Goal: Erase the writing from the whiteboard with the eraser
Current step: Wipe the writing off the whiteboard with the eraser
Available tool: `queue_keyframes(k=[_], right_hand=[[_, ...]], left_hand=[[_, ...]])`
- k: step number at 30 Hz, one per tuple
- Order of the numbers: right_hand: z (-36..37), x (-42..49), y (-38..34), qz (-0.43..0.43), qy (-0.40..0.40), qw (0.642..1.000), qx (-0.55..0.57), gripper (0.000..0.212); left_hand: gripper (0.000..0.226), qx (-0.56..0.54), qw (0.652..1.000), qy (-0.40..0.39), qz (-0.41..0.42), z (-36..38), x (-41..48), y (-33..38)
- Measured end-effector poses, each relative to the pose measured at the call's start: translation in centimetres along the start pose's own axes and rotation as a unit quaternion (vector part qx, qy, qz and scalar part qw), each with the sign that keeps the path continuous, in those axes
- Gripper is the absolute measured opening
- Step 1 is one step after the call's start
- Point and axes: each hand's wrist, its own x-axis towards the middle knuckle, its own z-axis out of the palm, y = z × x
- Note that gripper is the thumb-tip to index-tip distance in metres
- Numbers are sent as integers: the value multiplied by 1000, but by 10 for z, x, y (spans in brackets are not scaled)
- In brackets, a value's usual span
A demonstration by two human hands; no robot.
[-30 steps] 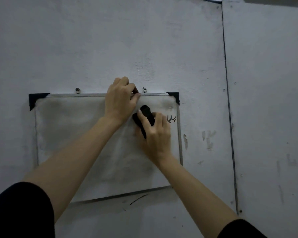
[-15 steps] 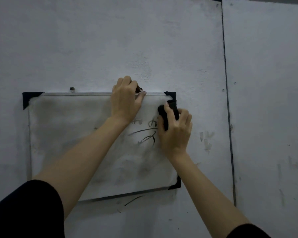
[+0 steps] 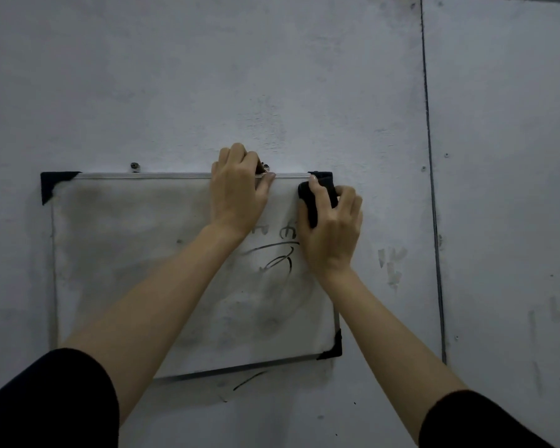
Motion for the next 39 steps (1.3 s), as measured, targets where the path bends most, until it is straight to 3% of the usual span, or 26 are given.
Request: queue_keyframes(k=[10, 21, 26, 31, 39], right_hand=[[-22, -105, 5, 5, -22, 999, 25, 33], [5, -25, -15, 14, 11, 1000, 15, 31], [-10, -73, -14, 25, -3, 999, 37, 34], [-29, -119, -3, -38, -29, 997, 56, 38], [-5, -34, 11, -12, -6, 1000, 13, 30]], left_hand=[[24, -1, 1000, -5, 5, -1, 1, -1], [18, 0, 999, -35, 34, -8, 2, -2], [19, 11, 996, -46, 70, -16, 5, -7], [20, 19, 997, -40, 57, -16, 3, -6], [20, 24, 998, -31, 48, -16, 2, -4]])
